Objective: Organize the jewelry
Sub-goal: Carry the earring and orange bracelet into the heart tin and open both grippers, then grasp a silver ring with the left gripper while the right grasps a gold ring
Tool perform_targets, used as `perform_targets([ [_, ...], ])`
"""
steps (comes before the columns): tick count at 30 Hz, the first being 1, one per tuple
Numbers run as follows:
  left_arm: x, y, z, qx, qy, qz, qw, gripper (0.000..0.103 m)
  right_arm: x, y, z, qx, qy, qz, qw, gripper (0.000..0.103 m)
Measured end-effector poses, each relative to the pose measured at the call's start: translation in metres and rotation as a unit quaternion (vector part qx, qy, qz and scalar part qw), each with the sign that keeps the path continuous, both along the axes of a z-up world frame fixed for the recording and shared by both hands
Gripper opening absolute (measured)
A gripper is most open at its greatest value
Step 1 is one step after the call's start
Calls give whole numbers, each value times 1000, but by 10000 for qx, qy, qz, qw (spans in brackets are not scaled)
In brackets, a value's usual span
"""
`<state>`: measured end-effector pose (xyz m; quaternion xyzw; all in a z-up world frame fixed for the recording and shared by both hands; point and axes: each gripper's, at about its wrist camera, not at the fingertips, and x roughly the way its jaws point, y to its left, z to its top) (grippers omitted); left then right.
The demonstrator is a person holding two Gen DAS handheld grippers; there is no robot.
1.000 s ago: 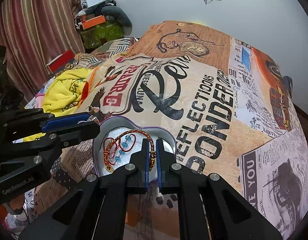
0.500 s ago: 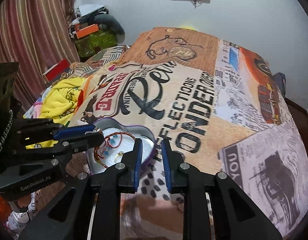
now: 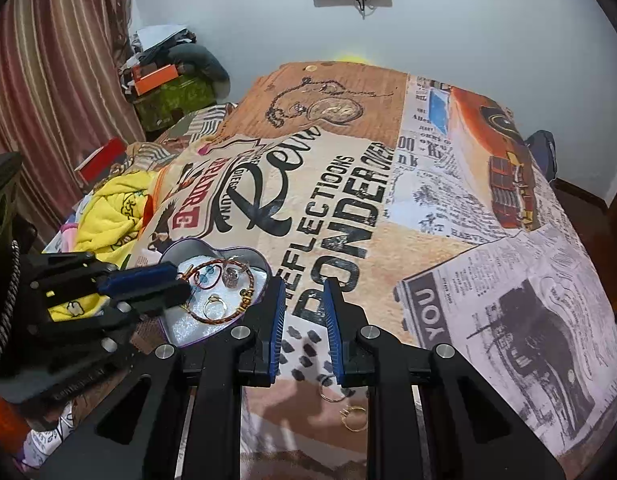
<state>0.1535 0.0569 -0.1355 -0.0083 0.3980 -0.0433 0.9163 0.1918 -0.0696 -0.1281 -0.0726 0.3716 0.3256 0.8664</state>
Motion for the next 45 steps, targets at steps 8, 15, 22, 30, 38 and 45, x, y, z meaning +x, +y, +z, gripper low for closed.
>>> perform_targets([
  [8,-16,-2,11,-147,-31,44,9999,27,-9,-30,5,-88,-68,-203,9997,18],
  [15,-19,-38,-1,-253,201,-313,9990,28,-16,-65,-4,-297,45,-473,9984,18],
  [22,-9,-73,-21,-239,474,-658,9964,28,-21,-90,-24,-251,481,-583,9968,41],
  [30,-4,-82,-49,-357,868,-689,9932,28,-21,-72,-53,-205,862,-187,9959,43],
  [38,1,-78,-54,-415,908,-619,9931,28,-14,-49,-67,-329,872,65,9956,31],
  [45,13,-84,-57,-315,928,-651,9930,28,-15,-52,-66,-313,826,82,9961,14],
])
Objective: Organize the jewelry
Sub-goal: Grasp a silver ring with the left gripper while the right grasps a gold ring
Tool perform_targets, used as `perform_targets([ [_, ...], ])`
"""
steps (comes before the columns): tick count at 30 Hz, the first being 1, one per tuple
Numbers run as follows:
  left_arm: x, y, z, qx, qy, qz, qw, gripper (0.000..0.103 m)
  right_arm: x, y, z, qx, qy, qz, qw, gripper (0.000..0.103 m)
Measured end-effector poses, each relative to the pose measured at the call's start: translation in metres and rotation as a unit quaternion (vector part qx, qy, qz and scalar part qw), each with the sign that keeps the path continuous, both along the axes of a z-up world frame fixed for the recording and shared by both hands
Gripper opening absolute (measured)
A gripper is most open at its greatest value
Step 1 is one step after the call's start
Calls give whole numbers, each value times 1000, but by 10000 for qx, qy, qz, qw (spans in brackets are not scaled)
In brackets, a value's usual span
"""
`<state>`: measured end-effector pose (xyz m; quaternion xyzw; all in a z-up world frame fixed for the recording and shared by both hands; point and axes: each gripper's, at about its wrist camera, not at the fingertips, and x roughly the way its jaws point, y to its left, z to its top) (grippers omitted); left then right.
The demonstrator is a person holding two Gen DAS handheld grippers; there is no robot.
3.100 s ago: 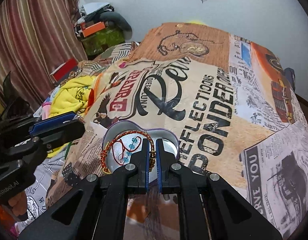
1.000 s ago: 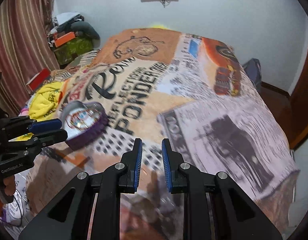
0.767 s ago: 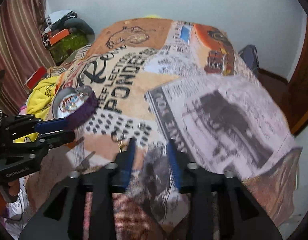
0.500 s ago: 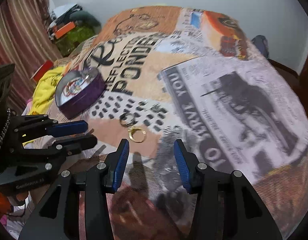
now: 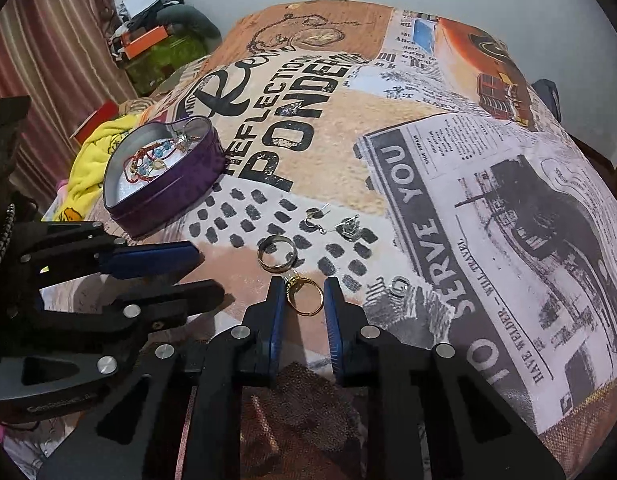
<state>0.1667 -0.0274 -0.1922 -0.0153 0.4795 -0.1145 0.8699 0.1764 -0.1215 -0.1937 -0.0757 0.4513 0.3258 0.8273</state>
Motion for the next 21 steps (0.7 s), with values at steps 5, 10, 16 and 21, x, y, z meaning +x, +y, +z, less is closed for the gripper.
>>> perform_targets([
  [5,11,-8,-3,48,14,-56,10000,28,4,-17,5,157,23,-197,9997,6],
  [10,24,-18,-5,120,8,-92,9999,28,2,-28,8,170,-33,-298,9994,6],
  [16,34,-23,-8,151,-76,-98,9998,28,0,-37,13,269,-98,-312,9991,6],
  [21,33,-22,-7,141,-118,-117,9998,21,0,-28,12,40,-105,-201,9997,18],
])
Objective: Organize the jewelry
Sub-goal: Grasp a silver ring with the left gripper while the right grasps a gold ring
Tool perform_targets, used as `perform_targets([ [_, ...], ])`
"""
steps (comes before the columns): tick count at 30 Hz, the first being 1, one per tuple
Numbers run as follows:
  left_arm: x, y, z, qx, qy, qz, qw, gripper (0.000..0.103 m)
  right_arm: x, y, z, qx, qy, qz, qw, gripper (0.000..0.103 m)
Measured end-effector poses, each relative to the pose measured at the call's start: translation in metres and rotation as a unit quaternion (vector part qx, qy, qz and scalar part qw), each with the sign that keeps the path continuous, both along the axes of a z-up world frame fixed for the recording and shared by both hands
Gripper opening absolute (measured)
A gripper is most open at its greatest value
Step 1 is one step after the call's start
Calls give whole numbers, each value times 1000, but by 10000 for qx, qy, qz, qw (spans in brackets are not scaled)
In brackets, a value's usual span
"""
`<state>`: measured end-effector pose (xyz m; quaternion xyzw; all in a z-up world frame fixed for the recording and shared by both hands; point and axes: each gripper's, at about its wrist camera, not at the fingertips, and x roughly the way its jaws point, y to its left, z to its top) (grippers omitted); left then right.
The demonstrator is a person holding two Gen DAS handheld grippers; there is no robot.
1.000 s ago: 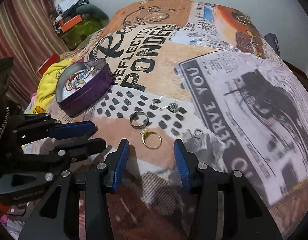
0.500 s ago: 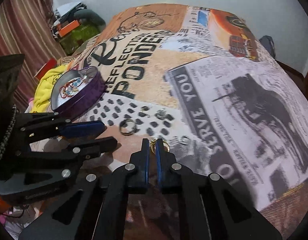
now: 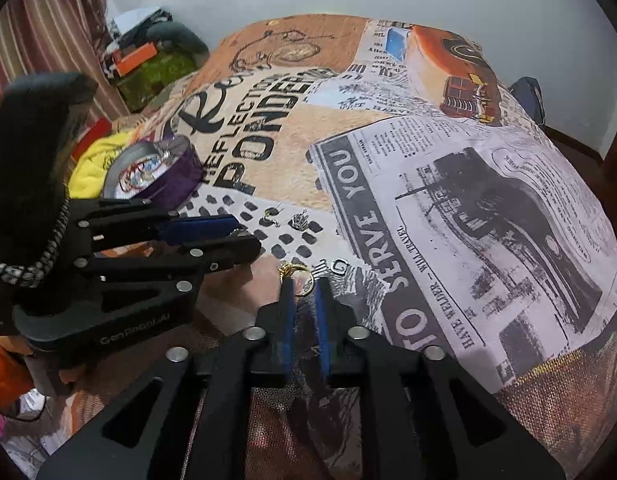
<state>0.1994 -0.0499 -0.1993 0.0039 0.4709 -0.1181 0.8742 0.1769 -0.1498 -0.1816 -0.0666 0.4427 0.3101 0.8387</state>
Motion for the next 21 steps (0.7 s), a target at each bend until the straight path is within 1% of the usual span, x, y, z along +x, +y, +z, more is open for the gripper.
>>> perform_targets([
  [3,-4,3,1,-67,-7,36,10000,21,2,7,-5,-89,43,114,9999,20],
  [7,-13,7,4,-17,-85,47,10000,21,9,13,-14,-191,183,137,9996,20],
  [11,-20,11,7,16,-170,41,9998,21,15,11,-16,-41,252,96,9996,20],
  [14,-24,13,10,-29,-205,49,9998,21,18,11,-17,55,337,81,9994,20],
  [18,-29,17,15,-96,-266,87,9996,21,15,12,-15,42,309,56,9995,17],
  [19,-30,18,17,-112,-287,97,9995,21,15,11,-14,59,314,32,9995,17],
  [21,-32,19,21,-121,-341,113,9993,21,15,10,-10,128,343,14,9993,4],
])
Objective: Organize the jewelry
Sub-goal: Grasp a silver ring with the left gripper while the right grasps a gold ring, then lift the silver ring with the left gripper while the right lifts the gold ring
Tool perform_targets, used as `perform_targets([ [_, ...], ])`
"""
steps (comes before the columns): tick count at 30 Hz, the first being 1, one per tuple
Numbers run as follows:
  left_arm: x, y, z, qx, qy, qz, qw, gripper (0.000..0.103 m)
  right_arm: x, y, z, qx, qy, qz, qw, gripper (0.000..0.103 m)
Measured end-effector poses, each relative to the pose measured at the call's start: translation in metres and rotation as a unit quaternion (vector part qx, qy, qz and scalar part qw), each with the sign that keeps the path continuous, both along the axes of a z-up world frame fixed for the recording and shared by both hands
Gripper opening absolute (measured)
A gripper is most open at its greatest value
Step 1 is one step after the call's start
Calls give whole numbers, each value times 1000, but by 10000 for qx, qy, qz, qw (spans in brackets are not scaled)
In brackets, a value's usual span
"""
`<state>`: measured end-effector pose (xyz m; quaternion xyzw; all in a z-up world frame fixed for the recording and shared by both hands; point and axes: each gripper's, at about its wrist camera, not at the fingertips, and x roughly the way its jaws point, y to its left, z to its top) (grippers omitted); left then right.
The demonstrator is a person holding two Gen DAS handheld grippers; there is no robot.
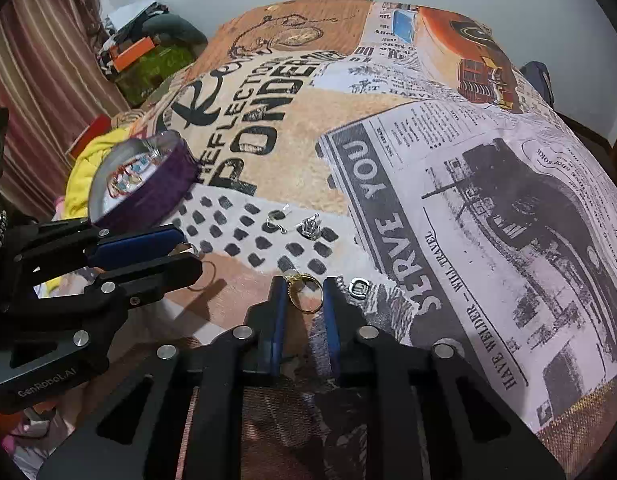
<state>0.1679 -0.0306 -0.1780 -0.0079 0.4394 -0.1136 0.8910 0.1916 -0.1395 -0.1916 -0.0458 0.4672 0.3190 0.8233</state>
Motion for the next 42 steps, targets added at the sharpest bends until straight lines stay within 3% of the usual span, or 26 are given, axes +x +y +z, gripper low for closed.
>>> perform_targets([
  [8,-12,13,19,-17,-229,105,9997,21,-12,2,19,-100,-375,33,9992,5],
  [10,-16,17,21,-31,-248,135,9996,21,-17,0,18,-229,-390,12,9990,11],
  [12,-18,21,21,-40,-252,141,9996,21,-17,-3,13,-294,-259,-12,9992,33],
  [13,-19,22,21,-31,-257,147,9996,21,-17,-4,10,-307,-220,-26,9993,35],
  [23,-21,33,18,-125,-236,255,9993,21,7,2,-6,-318,-37,-291,9991,35],
  [25,-21,35,18,-138,-244,288,9992,21,8,6,-7,-321,-78,-278,9991,30],
  [26,-21,37,18,-147,-245,311,9991,21,8,7,-7,-292,-77,-255,9992,23],
  [33,-24,47,23,-207,-298,439,9984,21,1,5,-3,-235,-79,-260,9994,23],
  [42,-31,62,41,-226,-522,606,9965,21,-12,27,35,122,-498,-33,9987,23],
])
